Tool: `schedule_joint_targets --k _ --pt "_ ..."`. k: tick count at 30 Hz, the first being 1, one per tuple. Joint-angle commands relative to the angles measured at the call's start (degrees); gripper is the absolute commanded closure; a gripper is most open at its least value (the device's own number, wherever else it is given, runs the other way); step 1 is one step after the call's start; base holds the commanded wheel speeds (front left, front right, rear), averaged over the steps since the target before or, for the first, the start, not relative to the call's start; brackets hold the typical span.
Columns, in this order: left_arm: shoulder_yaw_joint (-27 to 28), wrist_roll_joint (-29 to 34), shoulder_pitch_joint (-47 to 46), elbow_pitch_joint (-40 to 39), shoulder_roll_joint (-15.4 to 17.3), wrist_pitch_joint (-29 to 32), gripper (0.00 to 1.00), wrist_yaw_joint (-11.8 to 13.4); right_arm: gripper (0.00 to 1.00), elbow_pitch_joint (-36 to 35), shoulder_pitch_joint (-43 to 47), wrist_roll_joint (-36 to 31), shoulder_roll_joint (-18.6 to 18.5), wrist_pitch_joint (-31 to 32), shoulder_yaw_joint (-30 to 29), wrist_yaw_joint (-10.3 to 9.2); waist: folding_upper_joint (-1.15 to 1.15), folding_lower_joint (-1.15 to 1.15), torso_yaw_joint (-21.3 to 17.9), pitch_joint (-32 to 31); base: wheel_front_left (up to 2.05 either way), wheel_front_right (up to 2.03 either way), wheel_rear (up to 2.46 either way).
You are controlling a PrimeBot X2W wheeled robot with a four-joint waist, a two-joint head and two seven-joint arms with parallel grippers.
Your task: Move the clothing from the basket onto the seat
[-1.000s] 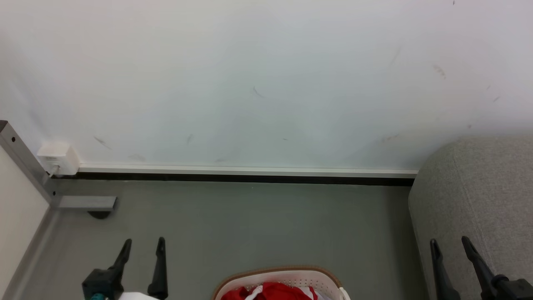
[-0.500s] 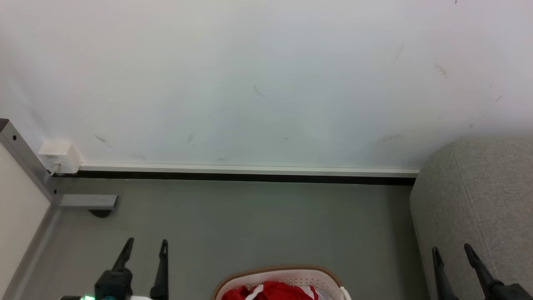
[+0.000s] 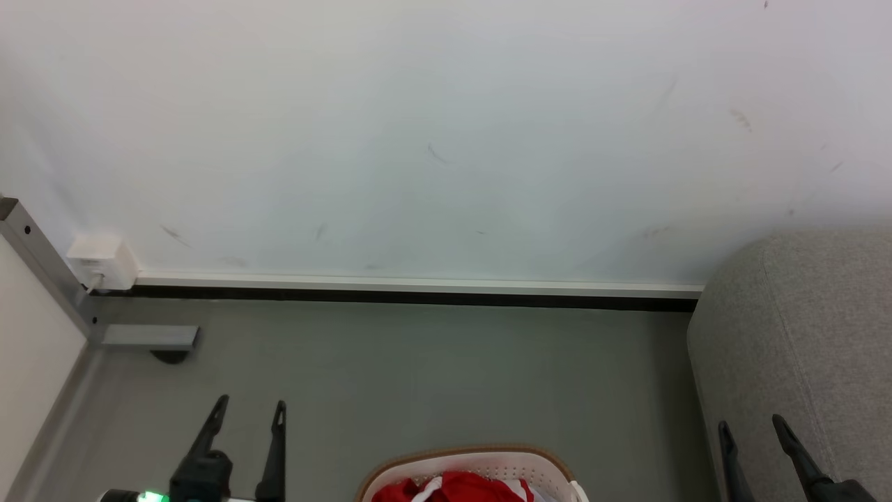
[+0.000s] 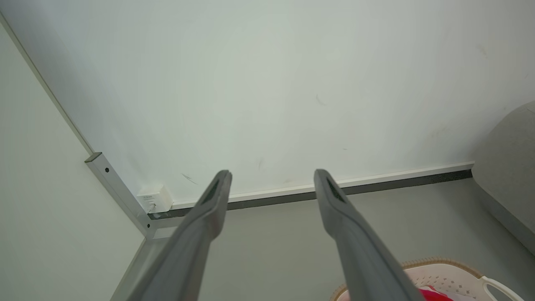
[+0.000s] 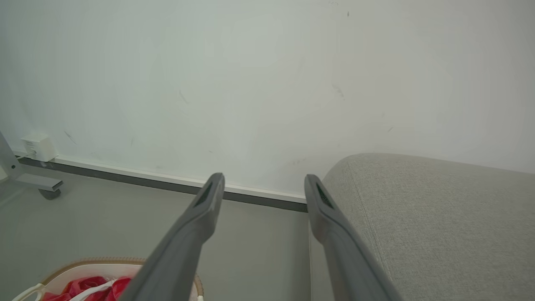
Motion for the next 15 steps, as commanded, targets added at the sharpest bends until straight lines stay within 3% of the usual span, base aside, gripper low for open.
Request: schedule_joint_targets --k 1,15 --pt "0.17 -0.11 0.06 -0.14 0.18 -0.04 0.00 -0.10 0.00 0.33 0.84 0.84 0.07 -0.23 -0.17 0.04 0.00 0.00 -0.07 -0.03 0.00 0.00 0.00" --pt "0.98 -1.16 0.67 0.16 -0.61 -0.04 0.00 -1.18 0.00 1.24 1.14 7.10 0.56 -0.23 0.29 0.04 0.00 0.00 -0.08 -0.15 0.00 0.00 0.00"
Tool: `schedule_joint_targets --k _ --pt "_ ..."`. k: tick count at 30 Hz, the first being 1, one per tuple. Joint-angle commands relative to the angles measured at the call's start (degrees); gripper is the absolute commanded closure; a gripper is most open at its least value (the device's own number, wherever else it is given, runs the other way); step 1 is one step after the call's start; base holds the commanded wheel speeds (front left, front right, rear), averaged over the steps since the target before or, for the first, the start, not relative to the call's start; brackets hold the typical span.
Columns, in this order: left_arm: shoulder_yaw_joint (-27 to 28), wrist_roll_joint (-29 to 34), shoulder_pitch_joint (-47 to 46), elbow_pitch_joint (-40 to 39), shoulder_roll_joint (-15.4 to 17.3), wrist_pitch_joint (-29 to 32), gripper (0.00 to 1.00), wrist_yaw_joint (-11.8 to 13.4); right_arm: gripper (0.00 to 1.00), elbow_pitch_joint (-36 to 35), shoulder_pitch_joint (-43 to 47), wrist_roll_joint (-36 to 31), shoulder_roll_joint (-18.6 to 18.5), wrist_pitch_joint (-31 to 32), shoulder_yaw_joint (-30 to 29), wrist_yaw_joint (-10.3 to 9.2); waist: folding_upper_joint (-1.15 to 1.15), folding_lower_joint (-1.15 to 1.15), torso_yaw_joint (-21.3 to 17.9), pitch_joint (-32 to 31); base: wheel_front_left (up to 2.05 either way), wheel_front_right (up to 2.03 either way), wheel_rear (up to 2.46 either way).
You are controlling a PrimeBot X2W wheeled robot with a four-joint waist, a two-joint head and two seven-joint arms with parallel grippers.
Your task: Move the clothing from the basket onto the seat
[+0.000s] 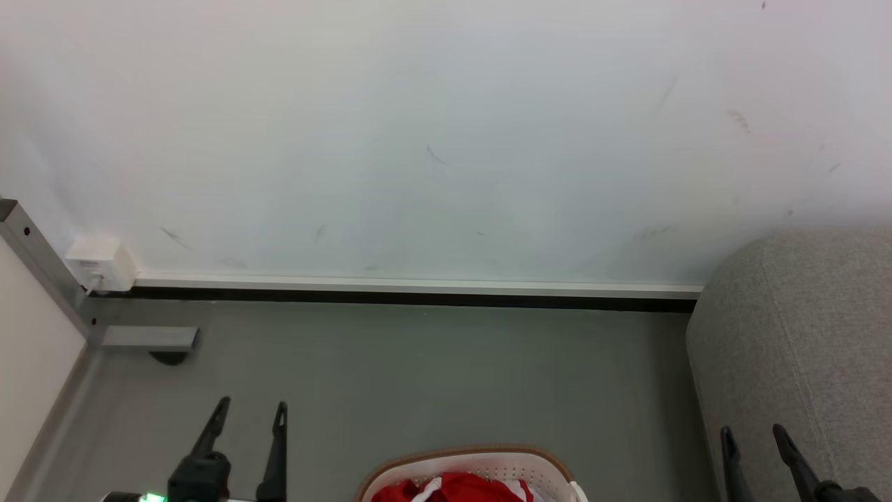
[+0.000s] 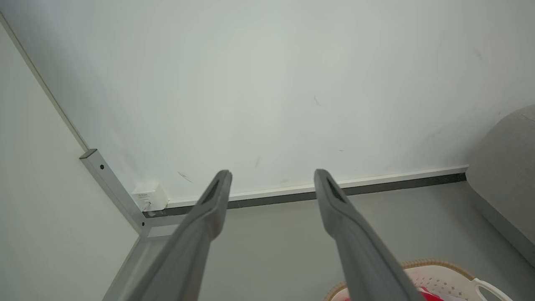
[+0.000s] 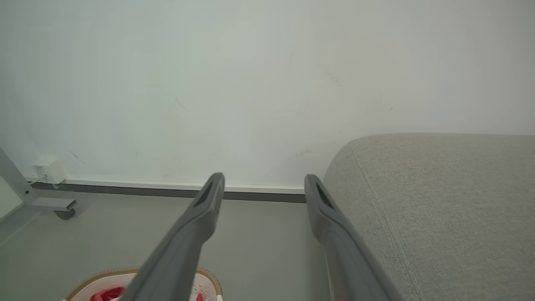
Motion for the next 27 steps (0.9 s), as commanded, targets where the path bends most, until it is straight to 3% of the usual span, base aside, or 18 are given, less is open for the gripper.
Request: schedule_joint_targets --k 1,13,19,27 --pt "0.21 -0.73 0.48 0.15 -0.02 -0.04 0.00 -0.21 0.00 0.15 0.71 0.47 0.04 -0.16 0.14 0.04 0.00 0.00 0.08 0.01 0.00 0.00 0.00" --pt "0.93 -1.58 -0.53 0.63 -1.59 -0.04 0.00 -1.03 0.00 -0.89 -0.92 1.23 -0.27 -0.16 0.50 0.04 0.00 0.00 -0.61 1.49 0.00 0.00 0.00" --pt "-1.43 -1.81 -4.45 5.68 -2.77 -0.04 0.00 -4.71 0.00 -3.26 -2.84 1.69 -0.41 -0.16 1.08 0.04 0.00 0.00 -2.33 4.90 0.00 0.00 0.00" --pt "-5.69 -3.29 -14.01 20.94 -4.74 4.15 0.00 -9.40 0.00 -8.85 -6.98 2.13 0.06 -0.16 3.09 0.04 0.00 0.00 -7.65 11.52 0.00 0.00 0.00"
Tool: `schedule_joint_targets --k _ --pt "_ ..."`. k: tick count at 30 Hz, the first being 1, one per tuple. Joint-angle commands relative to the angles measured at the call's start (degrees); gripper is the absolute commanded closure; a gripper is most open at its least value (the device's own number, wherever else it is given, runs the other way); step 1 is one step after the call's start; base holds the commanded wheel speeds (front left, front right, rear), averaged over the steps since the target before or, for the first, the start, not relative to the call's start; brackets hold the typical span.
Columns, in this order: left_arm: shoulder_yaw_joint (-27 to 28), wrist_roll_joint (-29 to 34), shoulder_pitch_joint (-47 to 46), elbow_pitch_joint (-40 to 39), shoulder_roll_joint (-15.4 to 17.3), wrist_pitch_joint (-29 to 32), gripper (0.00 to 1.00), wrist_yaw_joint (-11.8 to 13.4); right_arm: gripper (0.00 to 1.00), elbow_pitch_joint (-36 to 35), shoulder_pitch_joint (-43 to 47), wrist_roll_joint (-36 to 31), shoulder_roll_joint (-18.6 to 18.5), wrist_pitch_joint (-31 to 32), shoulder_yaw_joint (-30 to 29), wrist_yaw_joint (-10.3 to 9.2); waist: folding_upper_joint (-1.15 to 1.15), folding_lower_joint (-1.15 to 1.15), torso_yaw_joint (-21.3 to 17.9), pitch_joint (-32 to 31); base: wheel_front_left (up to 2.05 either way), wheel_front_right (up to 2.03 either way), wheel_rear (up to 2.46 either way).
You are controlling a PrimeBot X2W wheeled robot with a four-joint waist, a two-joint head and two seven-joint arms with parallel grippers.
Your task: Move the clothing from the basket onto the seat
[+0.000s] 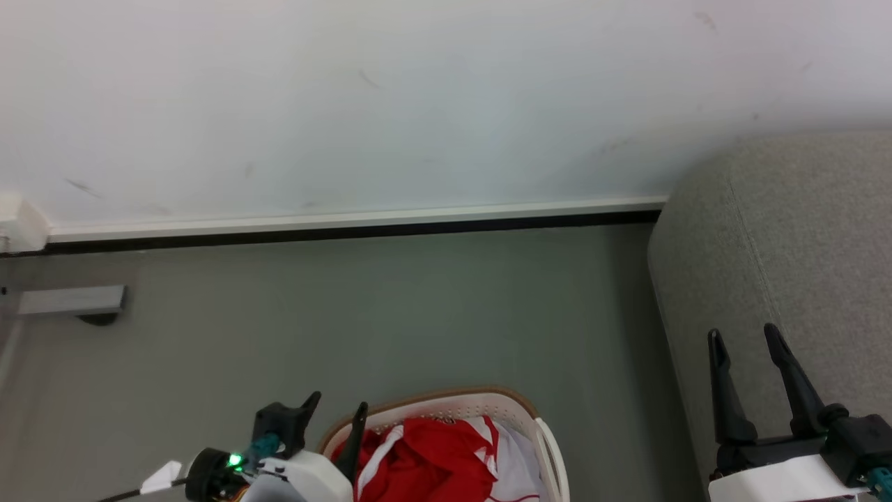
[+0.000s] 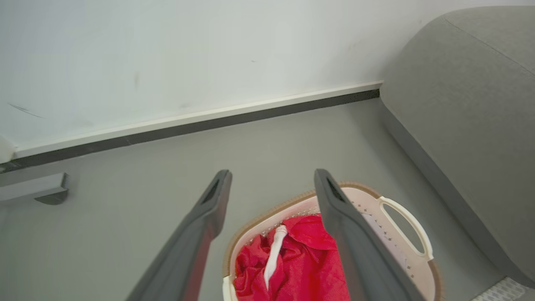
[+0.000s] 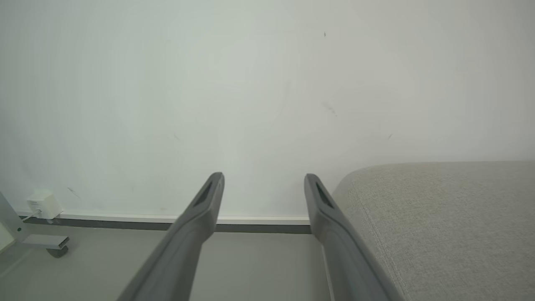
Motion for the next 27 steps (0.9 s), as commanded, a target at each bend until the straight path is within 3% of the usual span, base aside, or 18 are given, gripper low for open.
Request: schedule_joint_targets --k 1,15,27 --pt "-0.53 -0.85 -1.72 2.22 -0.14 1.21 0.00 -0.57 0.00 -1.19 -1.20 0.31 0.05 -0.16 0.31 0.04 0.00 -0.01 -3.43 3.54 0.00 0.00 0.00" --pt "-5.63 -0.49 -14.57 16.25 0.49 11.97 0.00 -2.73 0.00 -11.23 -7.59 5.68 0.26 -0.16 1.45 0.04 0.00 -0.01 -12.35 19.45 0.00 0.00 0.00" --pt "-7.72 -0.02 -19.25 20.59 3.63 14.68 0.00 -2.98 0.00 -15.37 -11.33 11.03 0.26 -0.16 1.39 0.04 0.00 -0.01 -16.78 27.96 0.00 0.00 0.00"
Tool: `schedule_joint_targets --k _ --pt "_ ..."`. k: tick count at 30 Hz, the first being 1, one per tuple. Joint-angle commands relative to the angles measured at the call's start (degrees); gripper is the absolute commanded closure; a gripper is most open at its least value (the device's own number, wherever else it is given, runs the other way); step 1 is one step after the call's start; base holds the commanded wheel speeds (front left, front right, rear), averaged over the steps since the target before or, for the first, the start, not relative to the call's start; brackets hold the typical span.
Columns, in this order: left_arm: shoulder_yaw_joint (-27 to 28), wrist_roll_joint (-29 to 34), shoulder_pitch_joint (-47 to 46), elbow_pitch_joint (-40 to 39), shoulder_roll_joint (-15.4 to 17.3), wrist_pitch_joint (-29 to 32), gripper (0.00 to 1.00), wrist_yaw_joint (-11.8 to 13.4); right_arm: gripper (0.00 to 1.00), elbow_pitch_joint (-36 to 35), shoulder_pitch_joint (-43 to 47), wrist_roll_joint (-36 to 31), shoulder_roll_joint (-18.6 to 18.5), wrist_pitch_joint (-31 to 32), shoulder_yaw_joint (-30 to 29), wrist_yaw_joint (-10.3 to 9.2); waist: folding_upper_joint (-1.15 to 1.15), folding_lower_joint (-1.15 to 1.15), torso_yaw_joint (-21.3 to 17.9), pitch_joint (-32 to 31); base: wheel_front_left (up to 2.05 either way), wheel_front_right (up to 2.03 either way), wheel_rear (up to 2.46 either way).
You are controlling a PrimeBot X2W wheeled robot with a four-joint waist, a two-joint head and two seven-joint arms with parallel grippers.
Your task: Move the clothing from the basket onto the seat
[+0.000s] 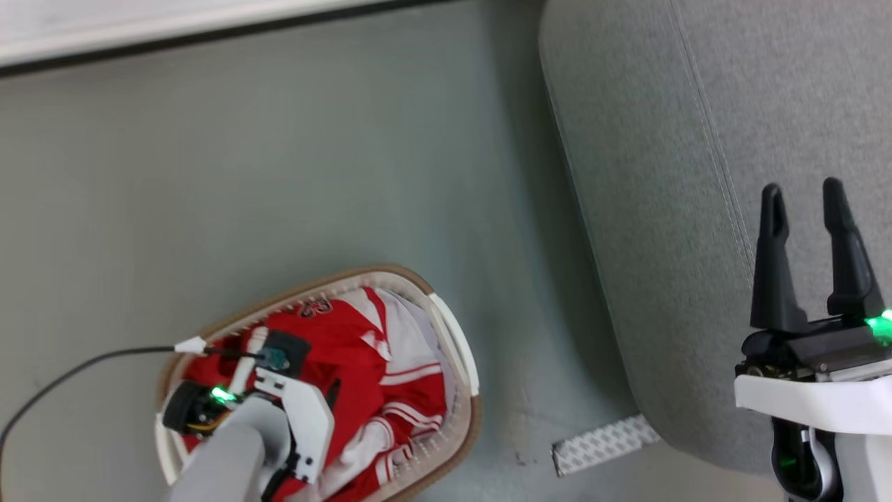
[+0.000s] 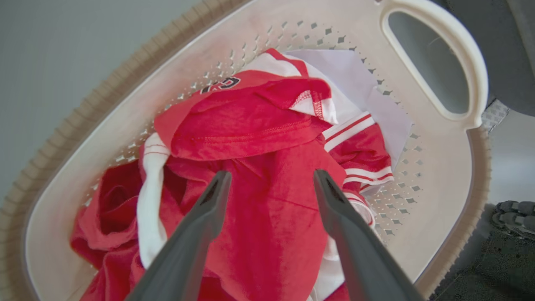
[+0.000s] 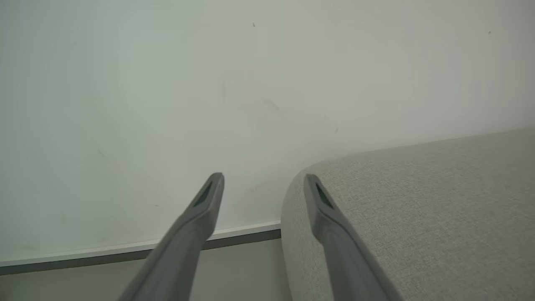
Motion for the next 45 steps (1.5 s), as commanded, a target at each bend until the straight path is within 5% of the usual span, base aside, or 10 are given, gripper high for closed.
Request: schedule_joint_targets --k 1,22,40,42,43,44,45 --pt "-0.23 0.51 -1.15 -0.03 1.12 0.08 0.00 0.08 0.00 -0.72 -1.00 1.11 0.07 -0.16 -0.14 0.04 0.00 -0.01 -1.88 2.78 0.00 0.00 0.00" --pt "-3.62 3.13 -6.37 -3.50 4.99 3.89 0.00 1.77 0.00 -2.65 -3.85 7.74 0.07 -0.16 -0.49 0.04 0.00 -0.01 -5.85 11.63 0.00 0.00 0.00" --pt "-8.57 5.83 -9.53 -5.93 8.53 9.50 0.00 0.85 0.00 -3.66 -5.05 10.37 0.07 -0.16 -0.06 0.04 0.00 -0.01 -7.29 17.40 0.00 0.00 0.00" --pt "-9.14 6.07 -9.88 -5.87 8.54 9.56 0.38 0.75 0.00 -3.71 -5.18 10.66 0.07 -0.16 -0.21 0.04 0.00 -0.01 -7.48 17.74 0.00 0.00 0.00" --pt "-9.14 6.07 -9.88 -5.87 8.54 9.56 0.38 0.75 0.00 -3.71 -5.18 10.66 0.07 -0.16 -0.21 0.04 0.00 -0.01 -7.48 17.74 0.00 0.00 0.00" --pt "-9.44 6.18 -10.07 -5.91 8.50 9.37 0.83 0.70 0.00 -3.72 -5.22 10.71 0.07 -0.16 -0.29 0.04 0.00 -0.01 -7.55 17.83 0.00 0.00 0.00" --pt "-9.69 6.21 -10.22 -5.96 8.43 9.10 1.00 0.73 0.00 -3.65 -5.30 10.75 0.07 -0.16 -0.40 0.04 0.00 -0.01 -7.59 17.86 0.00 0.00 0.00"
